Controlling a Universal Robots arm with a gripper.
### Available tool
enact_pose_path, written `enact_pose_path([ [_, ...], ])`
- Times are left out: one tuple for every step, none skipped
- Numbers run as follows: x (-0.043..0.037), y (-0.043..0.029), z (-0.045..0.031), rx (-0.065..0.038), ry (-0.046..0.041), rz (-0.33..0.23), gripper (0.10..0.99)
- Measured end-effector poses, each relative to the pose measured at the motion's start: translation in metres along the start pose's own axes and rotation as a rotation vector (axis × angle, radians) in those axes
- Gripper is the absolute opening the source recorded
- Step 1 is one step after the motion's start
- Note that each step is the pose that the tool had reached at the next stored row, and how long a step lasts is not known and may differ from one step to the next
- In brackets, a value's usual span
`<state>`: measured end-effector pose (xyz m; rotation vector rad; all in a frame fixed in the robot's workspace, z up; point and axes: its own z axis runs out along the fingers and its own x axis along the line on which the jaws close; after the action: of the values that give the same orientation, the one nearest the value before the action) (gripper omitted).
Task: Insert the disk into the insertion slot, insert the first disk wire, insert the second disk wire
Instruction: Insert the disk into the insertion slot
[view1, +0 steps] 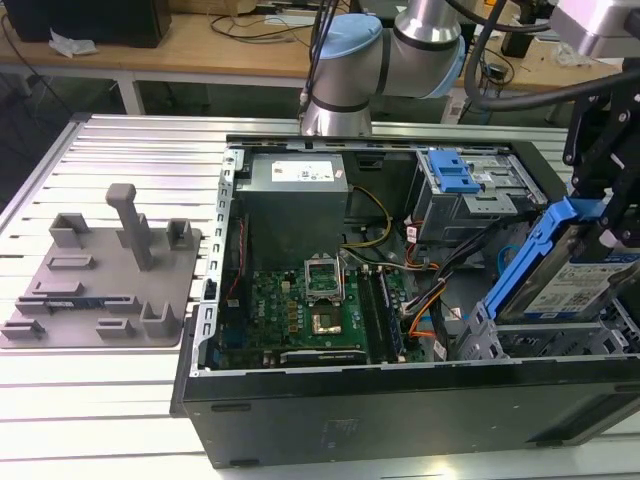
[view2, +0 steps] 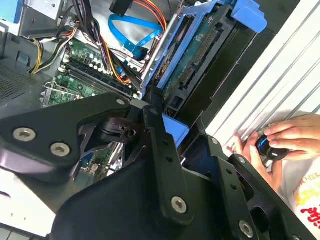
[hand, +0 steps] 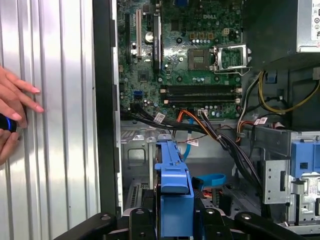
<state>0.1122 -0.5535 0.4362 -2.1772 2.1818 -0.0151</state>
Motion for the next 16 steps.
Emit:
enact_pose_path([
  [0.0001, 0.0001, 0.0022, 0.000, 0.0001, 0.000, 0.369],
  [0.0003, 0.0002, 0.0042, 0.000, 0.0001, 0.000, 0.369],
  [0.0004, 0.0004, 0.0069, 0.000, 0.0000, 0.000, 0.369],
  [0.0005, 0.0005, 0.0106, 0.000, 0.0000, 0.000, 0.369],
  [0.0007, 0.0007, 0.0133, 0.000, -0.0002, 0.000, 0.369],
  [0.0008, 0.0007, 0.0149, 0.000, 0.0000, 0.000, 0.369],
  [0.0009, 0.0009, 0.0178, 0.000, 0.0001, 0.000, 0.369],
  [0.0010, 0.0010, 0.0197, 0.000, 0.0002, 0.000, 0.369],
  [0.0010, 0.0010, 0.0200, 0.000, 0.0004, 0.000, 0.384],
  [0.0010, 0.0010, 0.0200, 0.000, 0.0004, 0.000, 0.384],
  [0.0010, 0.0010, 0.0201, 0.000, 0.0002, 0.000, 0.443],
  [0.0010, 0.0010, 0.0202, 0.000, 0.0003, 0.000, 0.502],
  [0.0010, 0.0010, 0.0203, 0.000, 0.0000, 0.000, 0.502],
  [0.0010, 0.0010, 0.0203, 0.000, 0.0000, 0.000, 0.502],
  [0.0010, 0.0010, 0.0203, 0.000, 0.0001, 0.000, 0.569],
  [0.0010, 0.0010, 0.0203, 0.000, 0.0001, 0.000, 0.569],
])
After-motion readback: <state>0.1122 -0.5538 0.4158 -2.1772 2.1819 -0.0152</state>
